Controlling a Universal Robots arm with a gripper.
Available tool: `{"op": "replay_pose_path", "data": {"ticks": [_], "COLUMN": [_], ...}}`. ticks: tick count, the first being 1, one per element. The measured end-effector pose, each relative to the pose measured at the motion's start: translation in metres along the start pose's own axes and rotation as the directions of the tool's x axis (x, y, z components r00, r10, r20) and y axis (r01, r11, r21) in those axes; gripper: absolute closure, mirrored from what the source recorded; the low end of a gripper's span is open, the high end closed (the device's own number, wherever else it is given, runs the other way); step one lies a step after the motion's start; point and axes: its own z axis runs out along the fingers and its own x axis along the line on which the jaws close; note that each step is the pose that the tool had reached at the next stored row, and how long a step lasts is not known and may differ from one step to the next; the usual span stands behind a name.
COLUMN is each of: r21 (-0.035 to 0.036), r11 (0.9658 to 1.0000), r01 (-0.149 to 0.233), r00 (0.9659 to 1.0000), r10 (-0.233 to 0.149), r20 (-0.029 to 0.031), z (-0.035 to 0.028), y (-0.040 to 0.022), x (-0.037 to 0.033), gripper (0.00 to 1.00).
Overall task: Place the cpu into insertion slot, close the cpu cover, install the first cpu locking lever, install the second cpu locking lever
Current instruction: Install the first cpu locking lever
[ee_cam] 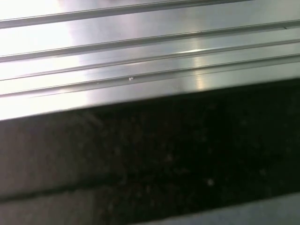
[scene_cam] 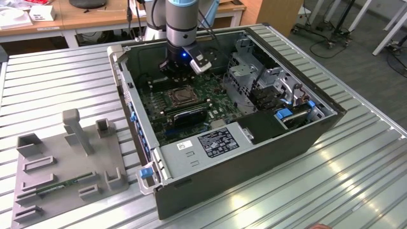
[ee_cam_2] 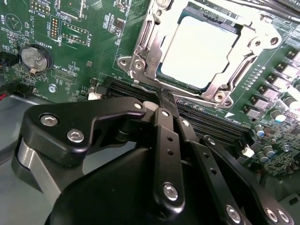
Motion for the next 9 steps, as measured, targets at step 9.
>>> {"op": "replay_pose_path", "data": {"ticks": [9], "r21": [0.0006], "r11": [1.0], "r01": [0.0], "r00": [1.0], "r10": [0.0], "r20": [0.0001], "z": [0.0001], "y": [0.0], "x": [0.0], "gripper": [0.89]}}
